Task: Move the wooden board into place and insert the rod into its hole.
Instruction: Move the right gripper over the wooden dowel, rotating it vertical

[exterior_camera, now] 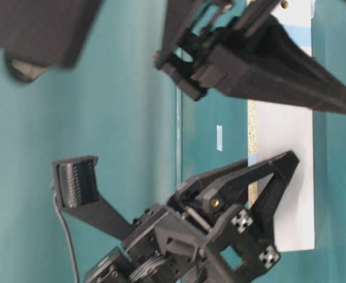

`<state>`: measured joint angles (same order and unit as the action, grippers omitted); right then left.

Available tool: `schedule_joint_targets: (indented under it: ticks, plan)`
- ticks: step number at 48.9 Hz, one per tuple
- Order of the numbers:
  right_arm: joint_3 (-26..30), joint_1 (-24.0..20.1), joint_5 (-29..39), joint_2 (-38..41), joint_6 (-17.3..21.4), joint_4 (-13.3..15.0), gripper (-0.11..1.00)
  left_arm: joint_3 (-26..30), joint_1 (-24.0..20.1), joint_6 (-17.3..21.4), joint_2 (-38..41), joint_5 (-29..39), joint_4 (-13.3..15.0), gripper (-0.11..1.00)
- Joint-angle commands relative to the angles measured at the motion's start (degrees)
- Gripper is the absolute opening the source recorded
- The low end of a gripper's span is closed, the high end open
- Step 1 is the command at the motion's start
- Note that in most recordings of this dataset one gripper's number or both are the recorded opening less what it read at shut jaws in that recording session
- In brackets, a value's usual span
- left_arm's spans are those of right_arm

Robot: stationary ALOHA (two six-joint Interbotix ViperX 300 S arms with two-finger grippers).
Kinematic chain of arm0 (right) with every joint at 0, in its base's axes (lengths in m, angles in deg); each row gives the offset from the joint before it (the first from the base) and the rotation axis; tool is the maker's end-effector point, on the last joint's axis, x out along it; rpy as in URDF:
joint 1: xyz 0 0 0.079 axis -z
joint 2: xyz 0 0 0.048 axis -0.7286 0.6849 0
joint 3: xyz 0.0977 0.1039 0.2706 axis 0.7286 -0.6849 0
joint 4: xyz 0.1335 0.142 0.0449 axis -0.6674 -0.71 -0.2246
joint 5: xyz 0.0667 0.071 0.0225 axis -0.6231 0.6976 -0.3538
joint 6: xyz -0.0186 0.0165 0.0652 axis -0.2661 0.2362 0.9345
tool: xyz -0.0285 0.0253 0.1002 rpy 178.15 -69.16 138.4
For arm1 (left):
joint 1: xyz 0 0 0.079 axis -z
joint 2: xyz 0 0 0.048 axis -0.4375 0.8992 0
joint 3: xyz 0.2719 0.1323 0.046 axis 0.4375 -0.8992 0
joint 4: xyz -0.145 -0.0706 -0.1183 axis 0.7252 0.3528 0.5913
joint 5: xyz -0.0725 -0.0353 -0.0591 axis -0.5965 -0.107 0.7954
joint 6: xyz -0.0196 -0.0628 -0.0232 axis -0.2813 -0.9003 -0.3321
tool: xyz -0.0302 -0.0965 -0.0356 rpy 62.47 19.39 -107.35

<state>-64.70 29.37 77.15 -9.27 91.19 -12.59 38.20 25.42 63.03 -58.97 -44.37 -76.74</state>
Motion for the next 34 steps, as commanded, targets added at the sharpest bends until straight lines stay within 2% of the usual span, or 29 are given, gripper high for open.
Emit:
schedule_joint_targets:
  ticks: [1,14,18,23,34]
  plan:
    - [3.87,-0.97,5.63,-2.29,3.87,-0.53,0.7,-0.62,0.18,-0.44,-3.16,0.18,0.0,0.43]
    - [14.68,-2.37,23.91,0.18,19.86,-0.44,0.7,-3.34,0.35,-0.53,-4.83,0.18,0.09,0.43]
    - [17.93,-2.46,27.07,2.02,23.03,-0.44,0.7,-3.43,0.53,-0.44,-4.75,0.0,0.09,0.43]
    - [22.15,-2.46,30.41,4.75,24.79,-0.35,0.7,-3.6,0.62,-0.44,-4.75,-0.09,0.09,0.43]
    - [29.36,-2.72,37.79,10.46,24.96,-0.35,0.7,-3.6,0.79,-0.44,-4.75,-0.09,0.09,0.43]
